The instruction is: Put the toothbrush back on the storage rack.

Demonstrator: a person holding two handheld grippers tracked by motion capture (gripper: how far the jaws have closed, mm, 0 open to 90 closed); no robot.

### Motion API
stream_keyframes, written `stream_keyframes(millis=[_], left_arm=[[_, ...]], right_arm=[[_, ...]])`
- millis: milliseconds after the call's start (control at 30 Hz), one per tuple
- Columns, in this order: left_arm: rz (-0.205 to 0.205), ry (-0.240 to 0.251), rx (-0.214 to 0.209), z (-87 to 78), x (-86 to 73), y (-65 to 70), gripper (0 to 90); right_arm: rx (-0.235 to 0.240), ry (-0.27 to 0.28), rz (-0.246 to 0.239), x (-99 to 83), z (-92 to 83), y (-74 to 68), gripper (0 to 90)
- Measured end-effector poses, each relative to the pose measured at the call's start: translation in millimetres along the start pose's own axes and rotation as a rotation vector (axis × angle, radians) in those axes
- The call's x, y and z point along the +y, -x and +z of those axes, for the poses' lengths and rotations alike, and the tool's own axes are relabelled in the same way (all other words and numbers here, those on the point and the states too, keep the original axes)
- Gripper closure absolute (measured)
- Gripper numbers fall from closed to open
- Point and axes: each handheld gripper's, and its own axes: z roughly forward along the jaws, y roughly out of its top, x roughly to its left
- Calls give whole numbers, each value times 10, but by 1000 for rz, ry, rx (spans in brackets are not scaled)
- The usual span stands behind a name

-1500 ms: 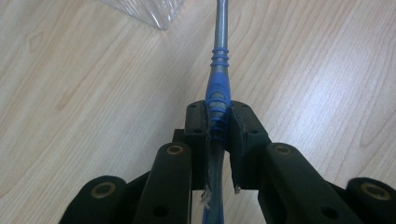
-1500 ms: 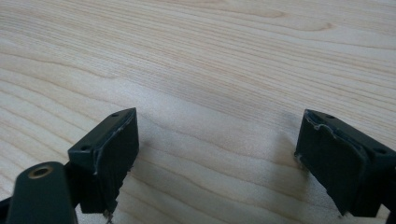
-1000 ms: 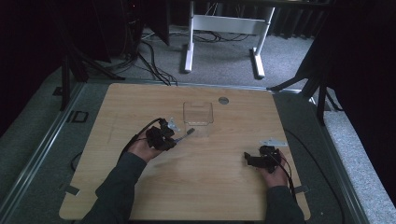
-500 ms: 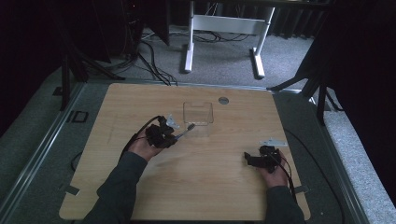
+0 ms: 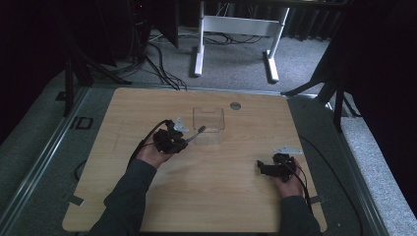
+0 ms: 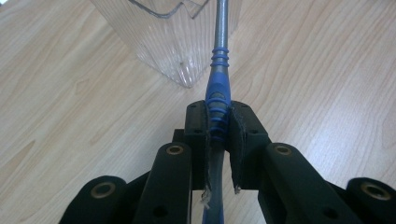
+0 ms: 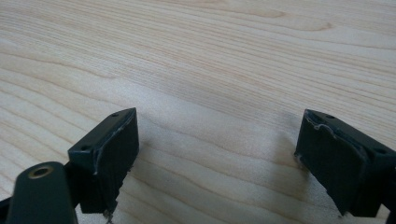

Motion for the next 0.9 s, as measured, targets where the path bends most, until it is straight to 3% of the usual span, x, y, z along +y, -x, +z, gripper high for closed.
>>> stream_keyframes(millis=[900], left_arm=[[-33, 61, 19, -25, 56, 9, 787]], right_arm=[[0, 1, -1, 0, 0, 1, 127]])
